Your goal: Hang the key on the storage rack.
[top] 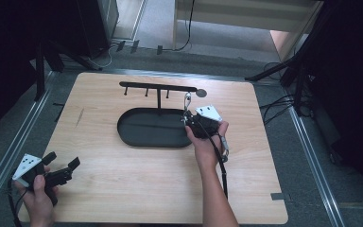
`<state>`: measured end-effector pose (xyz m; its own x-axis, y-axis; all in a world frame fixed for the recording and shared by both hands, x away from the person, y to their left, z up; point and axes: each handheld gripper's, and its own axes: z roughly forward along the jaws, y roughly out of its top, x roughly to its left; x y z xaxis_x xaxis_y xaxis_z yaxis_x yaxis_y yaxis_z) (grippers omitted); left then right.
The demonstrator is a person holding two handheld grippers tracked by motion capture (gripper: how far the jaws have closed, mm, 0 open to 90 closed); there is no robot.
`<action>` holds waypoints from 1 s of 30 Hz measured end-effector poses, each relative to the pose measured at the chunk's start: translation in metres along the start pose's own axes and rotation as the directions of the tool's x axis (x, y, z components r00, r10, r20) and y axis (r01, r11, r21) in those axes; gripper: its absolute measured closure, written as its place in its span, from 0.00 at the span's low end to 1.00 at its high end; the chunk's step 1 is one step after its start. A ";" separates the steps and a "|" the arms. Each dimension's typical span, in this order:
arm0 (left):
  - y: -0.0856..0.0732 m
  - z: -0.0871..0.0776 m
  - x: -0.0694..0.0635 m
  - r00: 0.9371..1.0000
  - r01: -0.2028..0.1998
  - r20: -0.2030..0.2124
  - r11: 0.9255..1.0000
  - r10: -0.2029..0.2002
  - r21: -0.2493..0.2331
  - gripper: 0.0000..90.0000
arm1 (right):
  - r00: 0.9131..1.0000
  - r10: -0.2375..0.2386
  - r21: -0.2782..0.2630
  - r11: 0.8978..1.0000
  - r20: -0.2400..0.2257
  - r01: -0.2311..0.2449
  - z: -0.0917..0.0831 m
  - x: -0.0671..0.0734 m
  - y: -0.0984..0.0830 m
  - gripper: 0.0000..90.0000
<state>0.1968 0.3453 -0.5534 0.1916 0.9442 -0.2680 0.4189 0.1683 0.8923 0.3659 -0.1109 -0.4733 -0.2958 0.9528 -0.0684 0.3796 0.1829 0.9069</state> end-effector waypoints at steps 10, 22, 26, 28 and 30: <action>0.000 0.000 -0.001 1.000 -0.004 -0.003 1.000 0.004 -0.001 0.00 | 0.995 0.101 0.024 0.995 -0.010 -0.100 -0.025 -0.035 -0.014 0.16; 0.000 0.000 -0.001 1.000 -0.007 -0.006 1.000 0.007 -0.001 0.00 | 0.993 0.107 0.014 0.994 -0.040 -0.106 -0.061 -0.071 -0.042 0.00; 0.000 0.000 -0.001 1.000 -0.011 -0.004 1.000 0.011 0.004 0.00 | 0.994 0.108 0.014 0.994 -0.020 -0.107 -0.072 -0.083 -0.055 0.00; 0.000 0.000 -0.001 1.000 -0.010 -0.006 1.000 0.010 0.004 0.00 | 0.995 0.096 0.019 0.995 -0.006 -0.096 -0.075 -0.087 -0.061 0.00; 0.000 0.000 -0.002 1.000 -0.010 -0.007 1.000 0.010 0.004 0.00 | 0.996 0.091 0.022 0.996 0.003 -0.091 -0.078 -0.090 -0.066 0.00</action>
<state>0.1964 0.3438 -0.5532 0.1899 0.9476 -0.2568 0.4203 0.1579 0.8936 0.2986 -0.2280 -0.4948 -0.2571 0.9663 0.0134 0.4245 0.1005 0.8998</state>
